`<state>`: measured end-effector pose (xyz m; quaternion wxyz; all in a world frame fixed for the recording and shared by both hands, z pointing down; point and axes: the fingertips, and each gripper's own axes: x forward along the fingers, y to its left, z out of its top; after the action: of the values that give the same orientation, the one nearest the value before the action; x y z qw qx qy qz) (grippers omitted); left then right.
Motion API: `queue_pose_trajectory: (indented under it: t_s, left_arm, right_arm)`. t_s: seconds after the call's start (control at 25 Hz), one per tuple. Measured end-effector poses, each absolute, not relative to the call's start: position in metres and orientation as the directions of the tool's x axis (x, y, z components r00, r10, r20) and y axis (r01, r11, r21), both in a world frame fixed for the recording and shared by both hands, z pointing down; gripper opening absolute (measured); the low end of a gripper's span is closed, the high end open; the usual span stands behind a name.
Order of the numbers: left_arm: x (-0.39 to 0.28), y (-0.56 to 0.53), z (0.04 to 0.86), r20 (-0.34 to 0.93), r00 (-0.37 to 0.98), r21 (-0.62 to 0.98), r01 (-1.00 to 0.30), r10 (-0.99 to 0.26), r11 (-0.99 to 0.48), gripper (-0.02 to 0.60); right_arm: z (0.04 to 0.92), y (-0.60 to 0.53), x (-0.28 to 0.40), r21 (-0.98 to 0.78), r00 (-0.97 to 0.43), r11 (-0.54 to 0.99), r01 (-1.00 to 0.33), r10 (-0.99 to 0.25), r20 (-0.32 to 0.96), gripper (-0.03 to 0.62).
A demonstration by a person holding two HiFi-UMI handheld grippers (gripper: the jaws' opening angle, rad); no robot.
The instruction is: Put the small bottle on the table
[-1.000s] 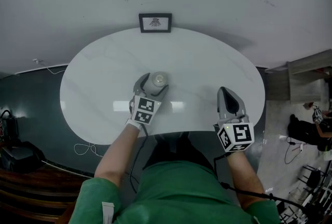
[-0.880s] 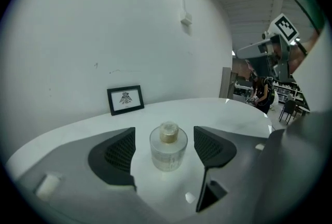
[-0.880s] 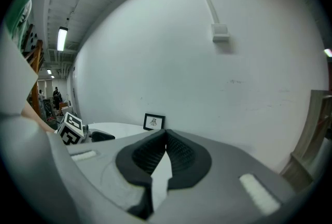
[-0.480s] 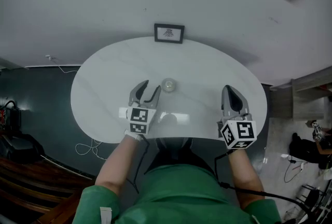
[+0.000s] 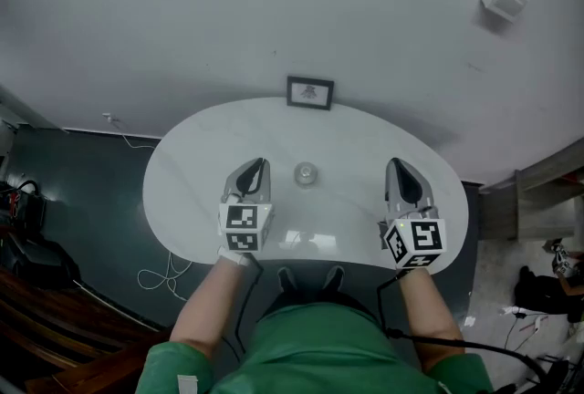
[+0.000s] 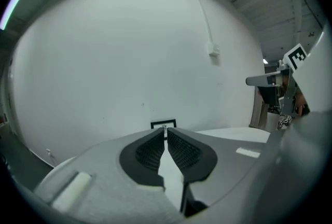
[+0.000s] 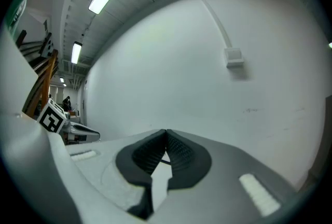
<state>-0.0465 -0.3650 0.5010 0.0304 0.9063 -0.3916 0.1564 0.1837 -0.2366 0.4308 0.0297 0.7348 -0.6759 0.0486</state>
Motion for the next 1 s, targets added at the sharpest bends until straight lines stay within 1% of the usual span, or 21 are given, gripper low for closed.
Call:
queue_pose_trajectory:
  t_s: [0.2, 0.4, 0.72, 1.0]
  left_arm:
    - [-0.042, -0.354, 0.445, 0.216, 0.678, -0.05, -0.711, -0.703, -0.701, 0.018]
    - [-0.041, -0.342, 0.408, 0.167, 0.694, -0.049, -0.703, -0.7, -0.709, 0.018]
    - [-0.049, -0.33, 0.363, 0.09, 0.698, -0.04, -0.71, -0.71, -0.703, 0.018]
    - [-0.062, -0.332, 0.347, 0.059, 0.673, -0.025, -0.738, -0.738, -0.675, 0.02]
  right_arm:
    - [0.404, -0.241, 0.179, -0.005, 0.065, -0.065, -0.998, -0.996, 0.058, 0.002]
    - [0.381, -0.244, 0.171, 0.006, 0.045, -0.045, -0.999, -0.999, 0.016, 0.002]
    - [0.345, -0.249, 0.156, 0.024, 0.006, -0.008, -1.0, -0.999, -0.053, 0.002]
    - [0.333, -0.253, 0.149, 0.018, -0.02, 0.018, -1.0, -0.997, -0.069, 0.002]
